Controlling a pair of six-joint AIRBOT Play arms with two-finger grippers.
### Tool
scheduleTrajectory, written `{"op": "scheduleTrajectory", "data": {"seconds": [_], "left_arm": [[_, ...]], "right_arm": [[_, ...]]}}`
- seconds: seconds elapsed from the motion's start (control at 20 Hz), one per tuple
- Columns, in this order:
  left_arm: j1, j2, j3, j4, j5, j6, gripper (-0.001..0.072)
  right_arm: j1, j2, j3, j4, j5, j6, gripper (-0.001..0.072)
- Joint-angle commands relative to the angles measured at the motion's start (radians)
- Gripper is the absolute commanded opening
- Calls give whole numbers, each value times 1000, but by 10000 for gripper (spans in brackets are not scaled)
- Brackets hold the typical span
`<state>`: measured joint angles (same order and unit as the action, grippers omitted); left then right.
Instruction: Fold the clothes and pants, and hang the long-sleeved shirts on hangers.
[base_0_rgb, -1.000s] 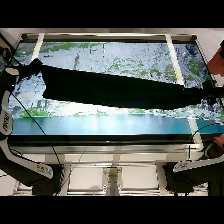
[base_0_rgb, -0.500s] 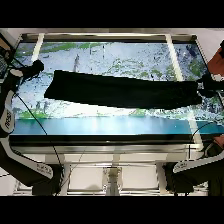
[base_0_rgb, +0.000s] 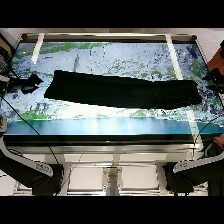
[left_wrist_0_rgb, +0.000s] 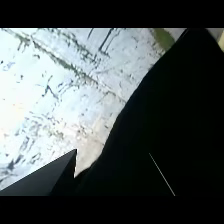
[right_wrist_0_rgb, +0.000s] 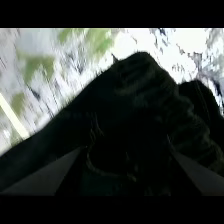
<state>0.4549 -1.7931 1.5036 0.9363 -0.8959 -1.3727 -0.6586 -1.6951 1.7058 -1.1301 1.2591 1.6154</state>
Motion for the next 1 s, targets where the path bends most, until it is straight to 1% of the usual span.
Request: {"op": "scheduleTrajectory", "data": {"seconds": [0.0, 0.05, 0.2, 0.4, 0.45, 0.5, 0.55, 0.65, 0.7, 0.8, 0.85, 0.95], "left_arm": [[6, -43, 0, 29, -154, 4, 551], [-3, -60, 0, 29, -162, 4, 563], [-29, -89, 0, 29, -147, 5, 565], [-71, -112, 1, 29, -121, 12, 565], [-85, -116, 1, 29, -119, 13, 546], [-98, -117, 1, 29, -118, 24, 426], [-113, -116, 1, 29, -118, 47, 270], [-131, -116, 8, 29, -131, 74, 82], [-132, -116, 16, 29, -156, 92, 29], [-118, -106, 43, 52, -237, 94, 29], [-103, -88, 48, 92, -272, 94, 28], [-61, -26, 48, 227, -340, 90, 28]], "right_arm": [[-2, 0, 35, -24, 228, -84, 566], [-2, 0, 35, -21, 252, -84, 566], [5, 0, 35, -11, 297, -84, 565], [31, 0, 34, -3, 300, -84, 564], [39, 0, 34, -3, 300, -84, 564], [47, 0, 34, -3, 299, -84, 564], [57, 0, 34, -3, 296, -84, 563], [76, 0, 34, -3, 296, -84, 564], [86, 0, 34, -3, 300, -84, 563], [111, 0, 34, -1, 320, -85, 558], [124, 0, 34, -1, 332, -88, 545], [162, 0, 34, 1, 362, -91, 544]]}}
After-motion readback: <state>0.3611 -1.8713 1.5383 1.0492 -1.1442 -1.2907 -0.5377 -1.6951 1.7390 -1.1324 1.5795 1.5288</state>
